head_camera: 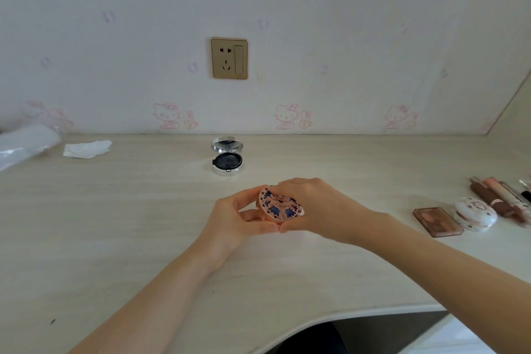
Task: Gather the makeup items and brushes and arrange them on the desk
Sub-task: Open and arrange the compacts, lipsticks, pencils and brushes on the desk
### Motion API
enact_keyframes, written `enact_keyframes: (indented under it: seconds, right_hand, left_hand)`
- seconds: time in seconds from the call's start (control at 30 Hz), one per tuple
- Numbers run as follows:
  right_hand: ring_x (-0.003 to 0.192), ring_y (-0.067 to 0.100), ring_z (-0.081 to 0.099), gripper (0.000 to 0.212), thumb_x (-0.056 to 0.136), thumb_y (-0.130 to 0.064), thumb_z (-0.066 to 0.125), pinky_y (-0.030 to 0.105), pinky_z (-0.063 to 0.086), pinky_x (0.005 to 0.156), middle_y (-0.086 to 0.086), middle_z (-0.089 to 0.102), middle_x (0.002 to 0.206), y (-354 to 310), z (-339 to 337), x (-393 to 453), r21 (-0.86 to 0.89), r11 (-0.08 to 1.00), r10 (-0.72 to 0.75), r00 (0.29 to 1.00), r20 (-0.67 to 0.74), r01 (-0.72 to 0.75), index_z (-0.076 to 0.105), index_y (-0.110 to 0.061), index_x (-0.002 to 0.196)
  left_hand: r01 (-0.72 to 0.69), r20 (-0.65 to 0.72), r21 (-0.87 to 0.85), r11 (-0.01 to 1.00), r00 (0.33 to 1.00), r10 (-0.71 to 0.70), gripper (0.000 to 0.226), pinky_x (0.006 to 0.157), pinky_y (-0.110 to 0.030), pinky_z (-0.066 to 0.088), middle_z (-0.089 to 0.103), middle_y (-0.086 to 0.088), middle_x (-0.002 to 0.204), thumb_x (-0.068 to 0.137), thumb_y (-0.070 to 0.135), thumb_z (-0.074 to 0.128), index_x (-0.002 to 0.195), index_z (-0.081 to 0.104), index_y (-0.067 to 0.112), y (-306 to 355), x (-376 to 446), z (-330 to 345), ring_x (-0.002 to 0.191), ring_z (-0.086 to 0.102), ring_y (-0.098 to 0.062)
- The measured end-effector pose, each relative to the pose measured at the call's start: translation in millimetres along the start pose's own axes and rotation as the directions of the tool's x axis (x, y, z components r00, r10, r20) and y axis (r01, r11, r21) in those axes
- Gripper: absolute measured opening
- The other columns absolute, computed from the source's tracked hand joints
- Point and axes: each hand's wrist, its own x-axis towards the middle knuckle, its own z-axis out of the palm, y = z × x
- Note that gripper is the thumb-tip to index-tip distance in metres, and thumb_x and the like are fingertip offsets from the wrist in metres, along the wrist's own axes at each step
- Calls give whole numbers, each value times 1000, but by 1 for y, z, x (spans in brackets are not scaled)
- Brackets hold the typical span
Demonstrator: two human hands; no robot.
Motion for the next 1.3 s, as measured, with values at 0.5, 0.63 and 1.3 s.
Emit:
enact_keyframes:
  seconds: [0.5,0.63,1.3]
  right_hand:
    - [107,21,55,43,87,-38,62,41,47,89,0,63,119,3,-9,2,21,1000,-5,994,109,3,54,-26,128]
    - [100,20,53,43,91,-40,56,41,45,89,2,64,115,8,-17,3,-22,1000,1,988,155,3,50,-33,133]
    - [73,0,53,25,99,-24,45,8,36,66,-20,61,80,25,-19,21,139,988,76,997,-35,-70,67,-24,112]
  left_hand:
    - [-18,32,37,999,999,17,73,94,-42,52,69,3,117,61,2,85,127,60,21,3,-3,3,101,66,-36]
    - [-20,19,47,999,1000,19,69,91,-37,54,68,7,118,54,16,87,116,66,35,6,-4,5,100,68,-29]
    - [-76,-135,524,848,976,171,59,82,-18,46,69,16,100,59,37,87,100,46,32,-2,-9,13,95,63,0]
